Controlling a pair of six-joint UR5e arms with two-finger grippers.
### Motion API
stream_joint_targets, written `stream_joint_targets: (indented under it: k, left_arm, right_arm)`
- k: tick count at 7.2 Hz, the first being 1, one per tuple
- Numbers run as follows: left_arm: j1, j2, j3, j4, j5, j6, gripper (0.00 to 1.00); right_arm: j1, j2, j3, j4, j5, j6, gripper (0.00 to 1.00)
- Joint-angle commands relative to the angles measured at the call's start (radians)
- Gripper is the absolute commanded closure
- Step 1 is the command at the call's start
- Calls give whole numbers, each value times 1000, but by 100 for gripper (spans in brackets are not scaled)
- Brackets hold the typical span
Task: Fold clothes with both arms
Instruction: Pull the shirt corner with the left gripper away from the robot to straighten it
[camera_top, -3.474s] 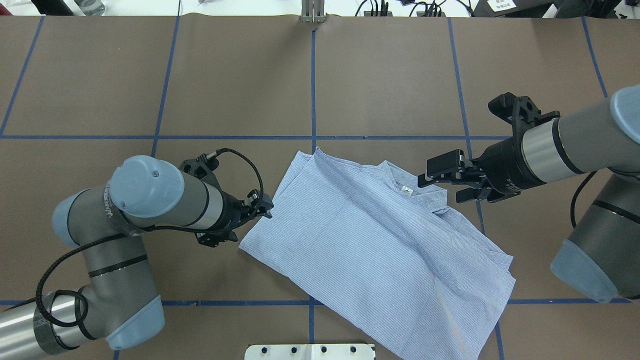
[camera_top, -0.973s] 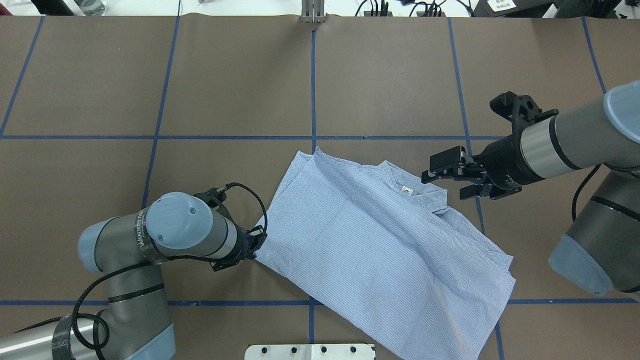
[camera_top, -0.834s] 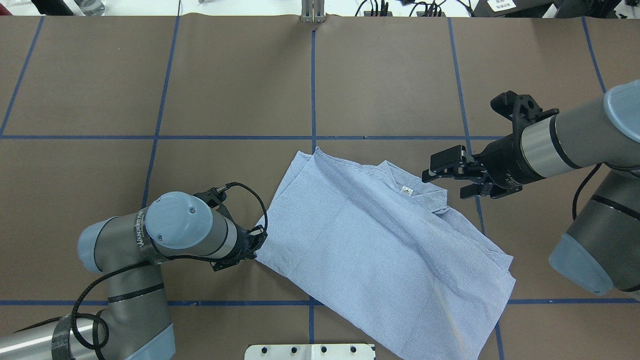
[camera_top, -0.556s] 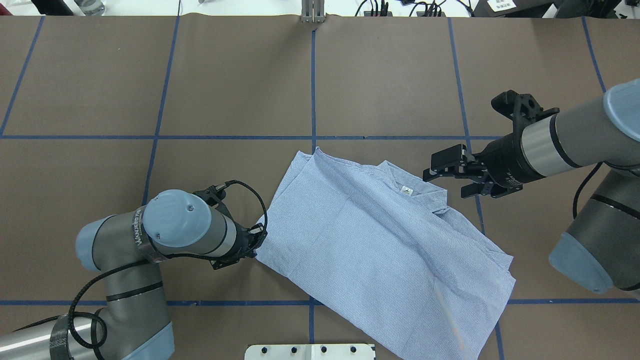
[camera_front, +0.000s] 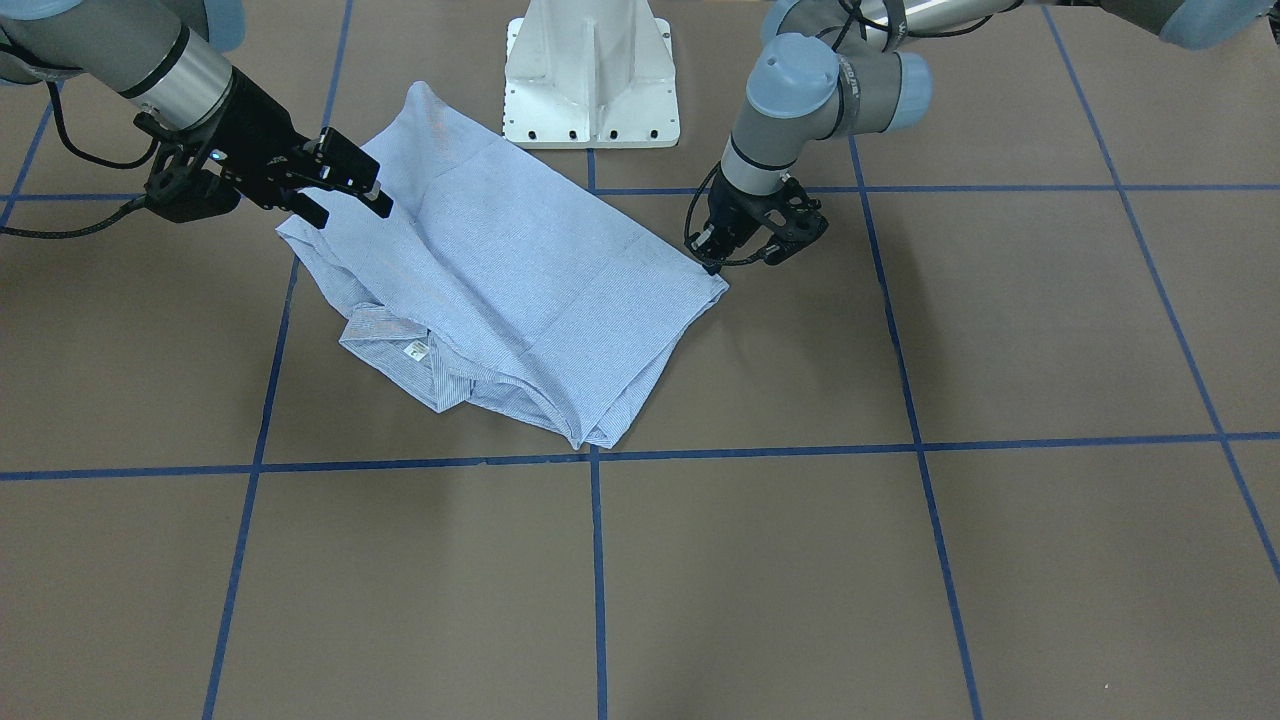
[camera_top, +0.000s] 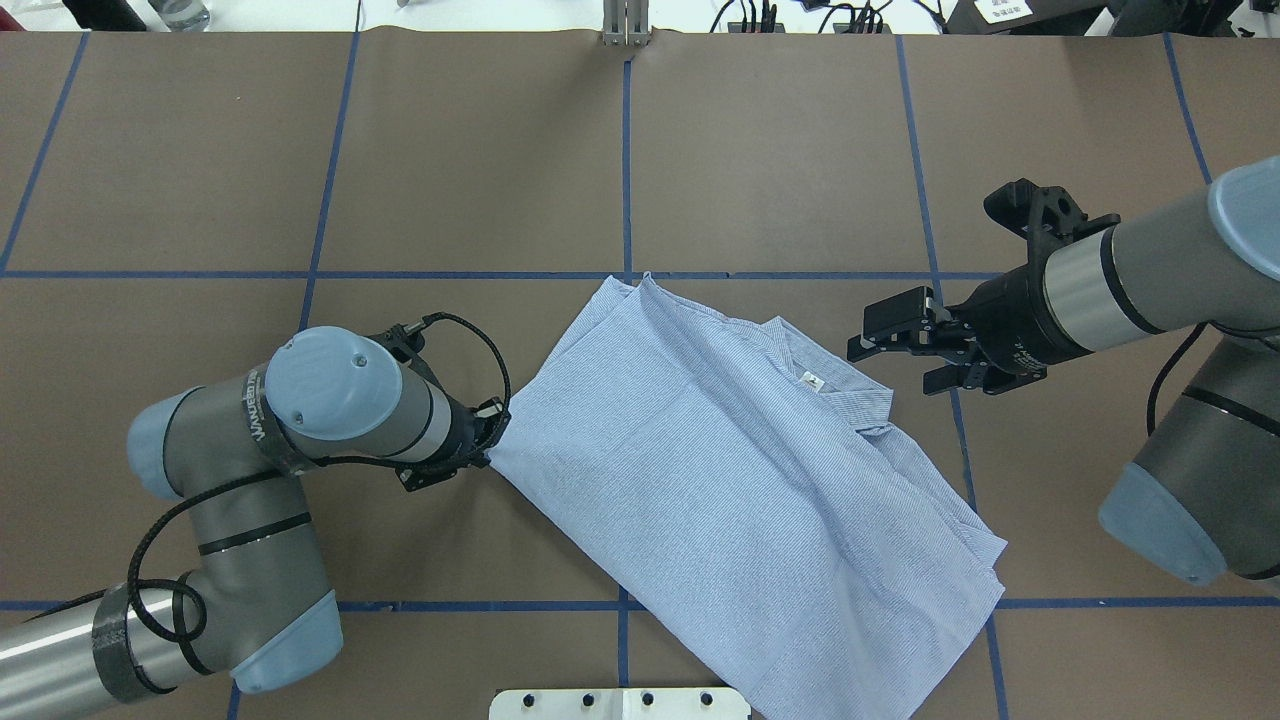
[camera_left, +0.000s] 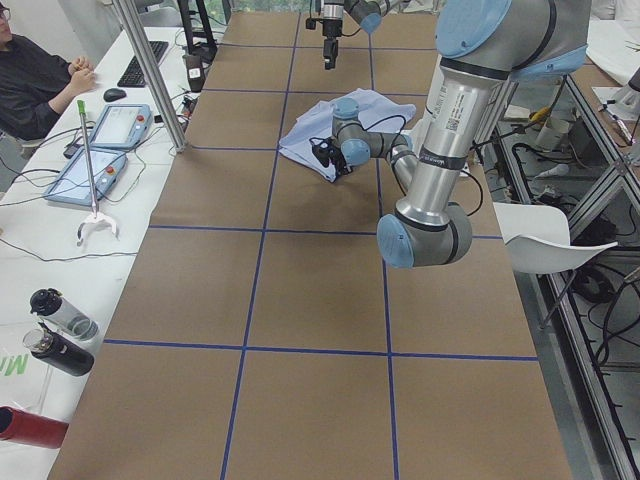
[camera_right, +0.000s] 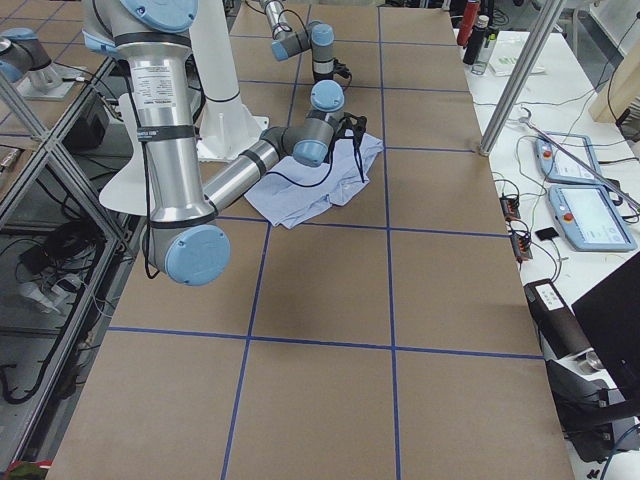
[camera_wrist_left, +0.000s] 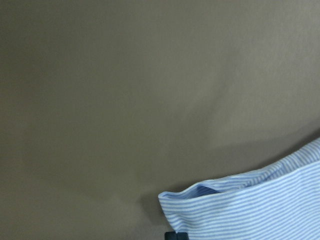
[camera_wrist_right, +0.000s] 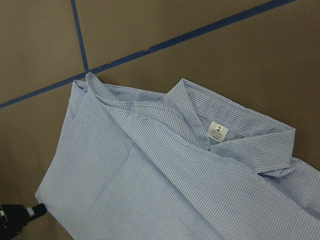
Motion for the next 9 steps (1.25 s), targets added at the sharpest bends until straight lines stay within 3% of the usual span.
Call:
stream_joint_targets:
  k: [1,3,5,9]
  left_arm:
    - [-70,-98,111,1,2,4,100]
    - [-127,-205,232,-10,2,48,100]
    - [-178,-213,292,-68,21,108,100]
    - [-244,-354,617,-380,89,190,100]
  right_arm:
    - [4,-2,0,0,1,0,0]
    - [6,-3,0,0,1,0,0]
    - [6,-3,0,0,1,2,0]
    - [7,-6,0,0,-2,2,0]
